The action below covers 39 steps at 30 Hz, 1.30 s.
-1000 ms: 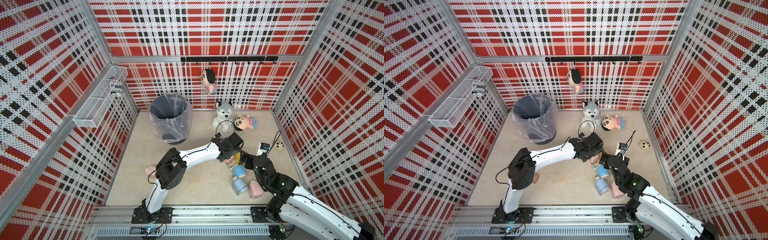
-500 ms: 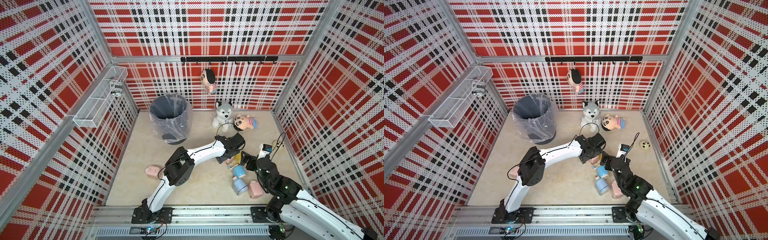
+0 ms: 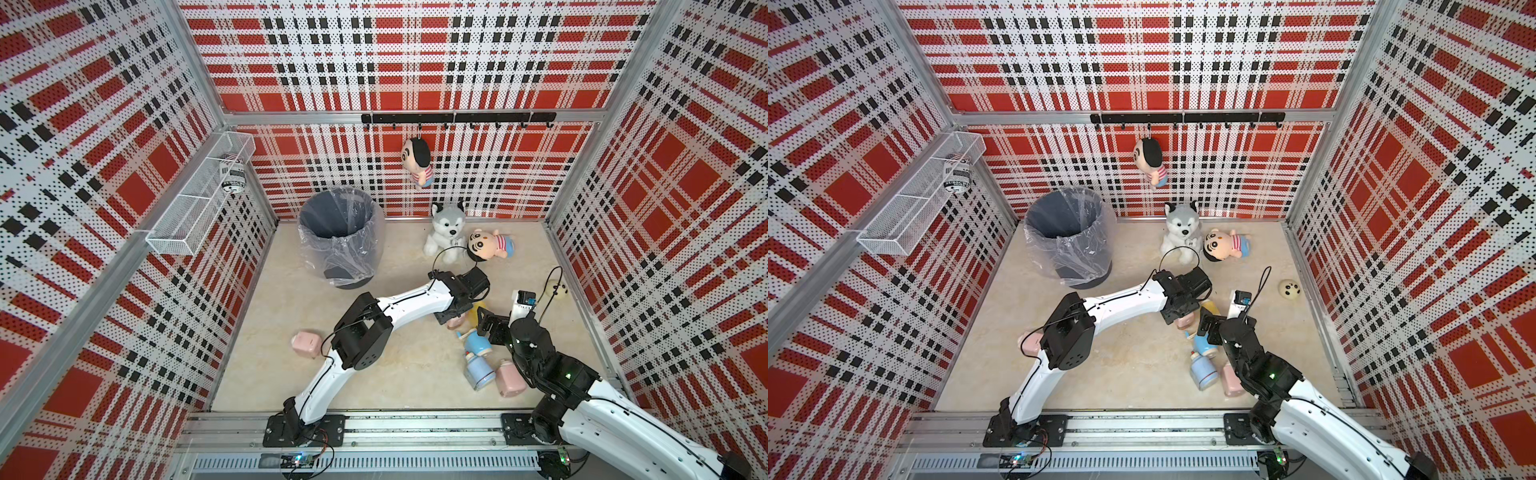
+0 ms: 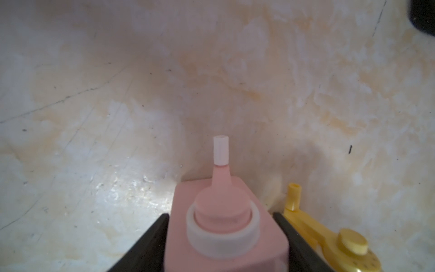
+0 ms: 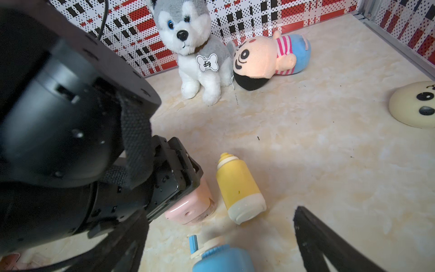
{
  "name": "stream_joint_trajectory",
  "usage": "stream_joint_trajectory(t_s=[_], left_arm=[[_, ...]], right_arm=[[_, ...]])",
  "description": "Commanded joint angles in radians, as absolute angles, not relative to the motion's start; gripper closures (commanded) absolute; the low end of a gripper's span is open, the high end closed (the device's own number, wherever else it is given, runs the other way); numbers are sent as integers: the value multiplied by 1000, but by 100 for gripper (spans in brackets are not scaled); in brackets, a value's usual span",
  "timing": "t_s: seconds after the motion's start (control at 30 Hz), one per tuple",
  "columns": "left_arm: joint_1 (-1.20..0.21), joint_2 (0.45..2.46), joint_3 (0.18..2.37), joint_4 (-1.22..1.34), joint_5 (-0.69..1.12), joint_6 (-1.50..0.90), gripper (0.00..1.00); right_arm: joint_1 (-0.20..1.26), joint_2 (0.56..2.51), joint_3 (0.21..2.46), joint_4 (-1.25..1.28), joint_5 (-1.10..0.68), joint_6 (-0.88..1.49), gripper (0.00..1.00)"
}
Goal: Take out the pencil sharpener tray and clean the shavings
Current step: Pick up the pencil sharpener from the center of the board.
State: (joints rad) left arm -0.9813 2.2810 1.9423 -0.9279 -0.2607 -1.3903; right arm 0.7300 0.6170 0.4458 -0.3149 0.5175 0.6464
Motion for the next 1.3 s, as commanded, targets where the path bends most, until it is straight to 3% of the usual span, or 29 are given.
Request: stream_joint_trajectory(t_s=[0.0, 0.27, 0.53, 0.97, 1.27], left_arm=[[-971, 2237, 1912, -954, -293, -1391, 44], [-969, 2149, 1823, -947, -317, -1409, 45], [-957, 1941, 1611, -878, -353, -1457, 44], [-847, 1557, 1150, -764, -355, -1511, 43], [-729, 1435, 1032, -728, -279, -1473, 42]], right_arm=[[726, 612, 455, -299, 500, 600, 0], [726, 608, 422, -198, 321, 510, 0], [738, 759, 415, -52, 148, 455, 0], [971, 1037, 453, 155, 305, 405, 0], [1080, 1179, 387, 448, 399, 337, 0]])
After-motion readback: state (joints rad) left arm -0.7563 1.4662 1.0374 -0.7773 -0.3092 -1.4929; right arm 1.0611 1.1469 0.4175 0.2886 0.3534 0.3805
